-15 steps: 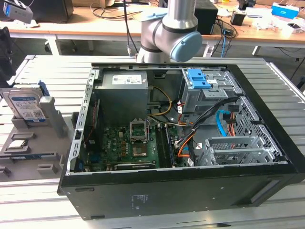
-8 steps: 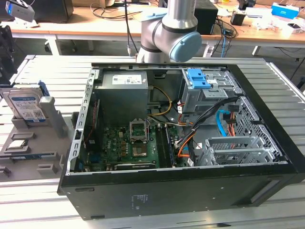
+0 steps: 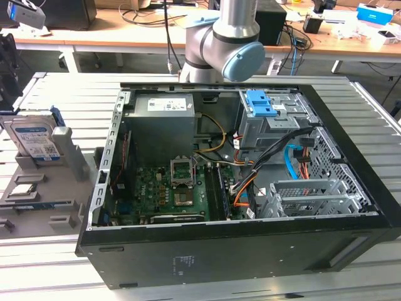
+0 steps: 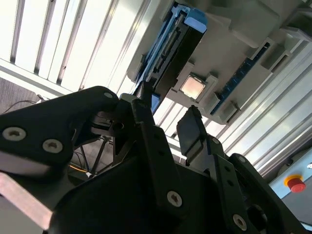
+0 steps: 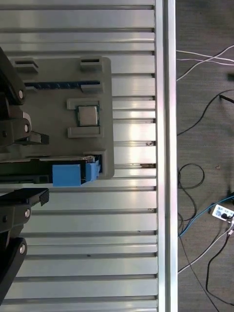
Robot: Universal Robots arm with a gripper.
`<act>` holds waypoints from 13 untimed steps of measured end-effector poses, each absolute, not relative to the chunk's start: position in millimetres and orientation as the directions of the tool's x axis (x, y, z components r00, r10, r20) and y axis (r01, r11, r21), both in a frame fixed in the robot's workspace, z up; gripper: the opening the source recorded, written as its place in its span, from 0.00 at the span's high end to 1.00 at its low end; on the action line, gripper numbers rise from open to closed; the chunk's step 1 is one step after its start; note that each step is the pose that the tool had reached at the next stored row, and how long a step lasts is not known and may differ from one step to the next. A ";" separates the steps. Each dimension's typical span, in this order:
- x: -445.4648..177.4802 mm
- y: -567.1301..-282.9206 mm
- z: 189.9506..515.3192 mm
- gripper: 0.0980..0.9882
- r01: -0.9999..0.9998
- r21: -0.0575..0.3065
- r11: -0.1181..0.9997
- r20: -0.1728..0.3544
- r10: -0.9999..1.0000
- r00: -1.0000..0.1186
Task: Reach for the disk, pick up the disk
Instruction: 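Pick up the disk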
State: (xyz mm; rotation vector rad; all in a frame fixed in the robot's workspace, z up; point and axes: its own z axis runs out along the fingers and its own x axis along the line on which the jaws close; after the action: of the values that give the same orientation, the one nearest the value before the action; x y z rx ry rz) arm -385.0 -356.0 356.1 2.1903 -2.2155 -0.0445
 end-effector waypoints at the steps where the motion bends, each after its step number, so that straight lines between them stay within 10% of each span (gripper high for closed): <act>1: -385.0 -356.0 355.6 0.57 -0.999 0.038 0.011 -0.002 -1.000 -0.011; 13: -395.0 -347.6 334.7 0.57 -0.999 0.039 0.011 -0.002 -1.000 -0.011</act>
State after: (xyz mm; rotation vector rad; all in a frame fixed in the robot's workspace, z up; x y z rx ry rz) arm -395.0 -347.6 334.7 2.1905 -2.2152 -0.0445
